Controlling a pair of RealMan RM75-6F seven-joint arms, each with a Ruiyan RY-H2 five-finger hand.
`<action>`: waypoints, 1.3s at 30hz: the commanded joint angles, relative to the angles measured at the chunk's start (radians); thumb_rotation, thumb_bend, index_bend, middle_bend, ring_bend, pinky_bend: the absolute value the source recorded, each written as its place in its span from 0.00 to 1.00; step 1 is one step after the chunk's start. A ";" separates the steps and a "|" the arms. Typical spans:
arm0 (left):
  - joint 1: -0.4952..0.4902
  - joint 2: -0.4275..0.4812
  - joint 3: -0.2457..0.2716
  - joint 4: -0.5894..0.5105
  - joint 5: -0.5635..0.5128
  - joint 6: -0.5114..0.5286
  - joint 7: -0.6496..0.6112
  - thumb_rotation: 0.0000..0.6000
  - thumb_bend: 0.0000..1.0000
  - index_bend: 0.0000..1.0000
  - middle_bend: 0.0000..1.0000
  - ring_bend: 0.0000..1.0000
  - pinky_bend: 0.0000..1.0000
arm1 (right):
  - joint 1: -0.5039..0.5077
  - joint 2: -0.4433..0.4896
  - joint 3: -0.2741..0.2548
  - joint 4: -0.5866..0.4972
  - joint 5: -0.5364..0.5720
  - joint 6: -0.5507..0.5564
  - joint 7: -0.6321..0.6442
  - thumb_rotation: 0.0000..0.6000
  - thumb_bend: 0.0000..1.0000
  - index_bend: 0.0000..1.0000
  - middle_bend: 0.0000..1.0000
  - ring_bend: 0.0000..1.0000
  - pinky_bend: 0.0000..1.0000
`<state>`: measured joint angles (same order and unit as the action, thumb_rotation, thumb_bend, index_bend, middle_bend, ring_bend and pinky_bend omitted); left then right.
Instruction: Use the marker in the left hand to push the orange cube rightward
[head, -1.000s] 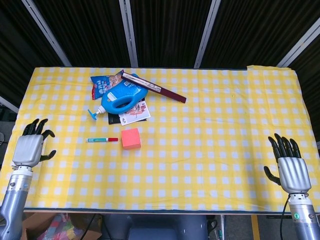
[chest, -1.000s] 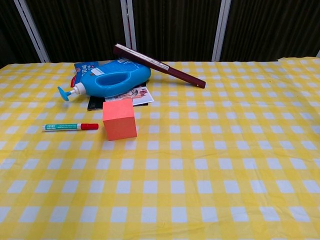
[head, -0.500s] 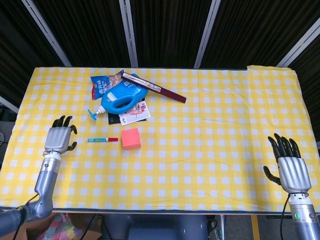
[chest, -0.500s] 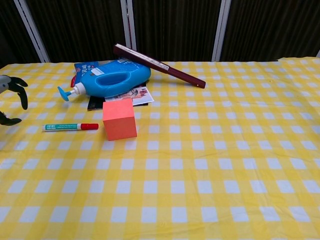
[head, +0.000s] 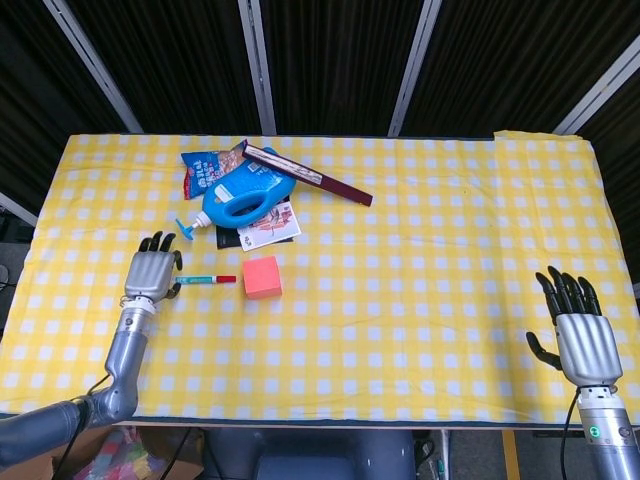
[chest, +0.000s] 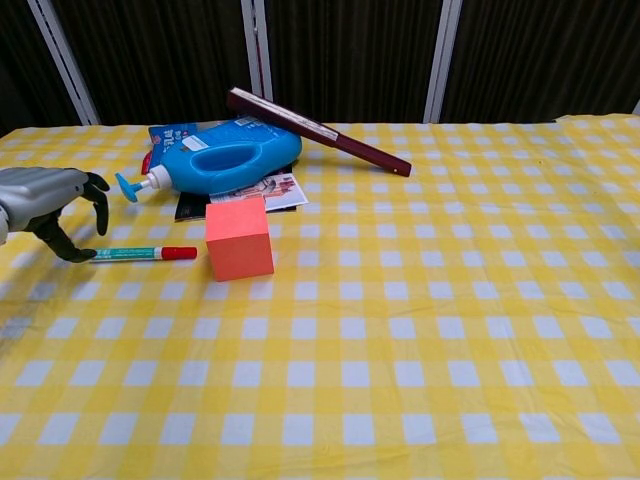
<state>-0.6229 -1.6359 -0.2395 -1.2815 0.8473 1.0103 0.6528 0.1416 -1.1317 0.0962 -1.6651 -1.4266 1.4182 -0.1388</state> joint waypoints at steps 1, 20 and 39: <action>-0.015 -0.024 0.005 0.022 -0.015 0.003 0.010 1.00 0.35 0.46 0.08 0.00 0.11 | 0.000 0.000 -0.001 0.000 -0.001 0.000 0.001 1.00 0.38 0.00 0.00 0.00 0.00; -0.039 -0.079 0.030 0.072 -0.030 0.020 0.020 1.00 0.40 0.56 0.09 0.00 0.11 | -0.001 0.001 0.001 -0.002 -0.001 0.001 0.011 1.00 0.38 0.00 0.00 0.00 0.00; -0.021 -0.061 0.026 0.005 -0.013 0.080 -0.002 1.00 0.44 0.62 0.11 0.00 0.11 | -0.001 0.000 0.002 -0.006 0.002 0.001 0.010 1.00 0.38 0.00 0.00 0.00 0.00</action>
<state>-0.6415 -1.6941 -0.2113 -1.2773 0.8365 1.0900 0.6483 0.1409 -1.1318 0.0982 -1.6708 -1.4241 1.4193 -0.1284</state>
